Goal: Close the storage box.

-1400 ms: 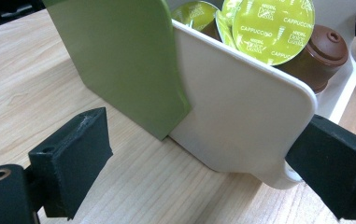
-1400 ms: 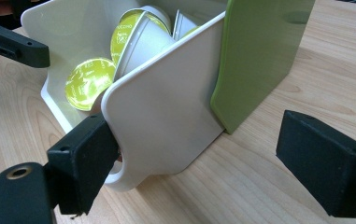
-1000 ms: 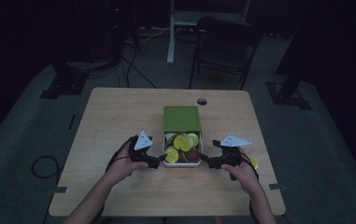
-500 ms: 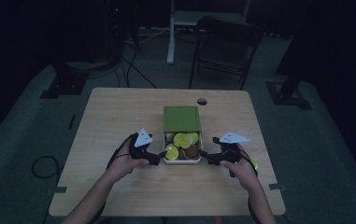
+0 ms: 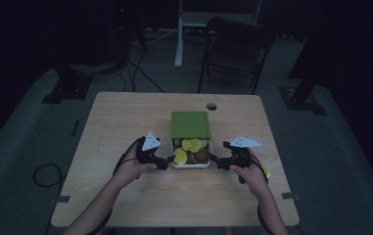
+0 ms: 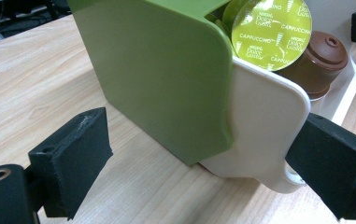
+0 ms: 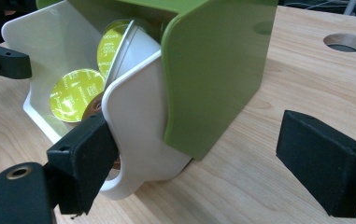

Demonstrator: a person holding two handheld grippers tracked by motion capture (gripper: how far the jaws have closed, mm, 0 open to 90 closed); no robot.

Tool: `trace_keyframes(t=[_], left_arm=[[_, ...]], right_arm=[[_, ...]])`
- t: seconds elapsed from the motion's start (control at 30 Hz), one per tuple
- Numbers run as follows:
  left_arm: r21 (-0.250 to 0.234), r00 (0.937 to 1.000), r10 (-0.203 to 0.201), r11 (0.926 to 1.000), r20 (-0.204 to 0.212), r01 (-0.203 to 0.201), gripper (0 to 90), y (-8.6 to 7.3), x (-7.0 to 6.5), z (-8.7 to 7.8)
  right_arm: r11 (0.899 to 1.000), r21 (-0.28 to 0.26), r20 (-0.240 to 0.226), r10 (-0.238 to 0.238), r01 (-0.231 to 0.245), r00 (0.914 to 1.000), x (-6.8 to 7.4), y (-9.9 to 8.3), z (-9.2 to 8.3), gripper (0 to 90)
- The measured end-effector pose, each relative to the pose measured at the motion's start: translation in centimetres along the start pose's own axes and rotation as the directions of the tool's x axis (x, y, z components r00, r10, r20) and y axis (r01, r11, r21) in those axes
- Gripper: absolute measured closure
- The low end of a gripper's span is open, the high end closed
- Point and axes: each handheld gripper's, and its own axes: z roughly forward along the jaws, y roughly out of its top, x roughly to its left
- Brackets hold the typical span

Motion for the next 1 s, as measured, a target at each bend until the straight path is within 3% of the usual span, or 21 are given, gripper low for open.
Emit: trace_keyframes(t=[1.0], left_arm=[[0.004,0.9996,-0.012,0.9999,-0.025,0.012,8.1,0.6,1.2,1.1]], right_arm=[[0.999,-0.008,0.036,0.041,-0.040,0.9985,-0.9,0.7,1.3,12.1]])
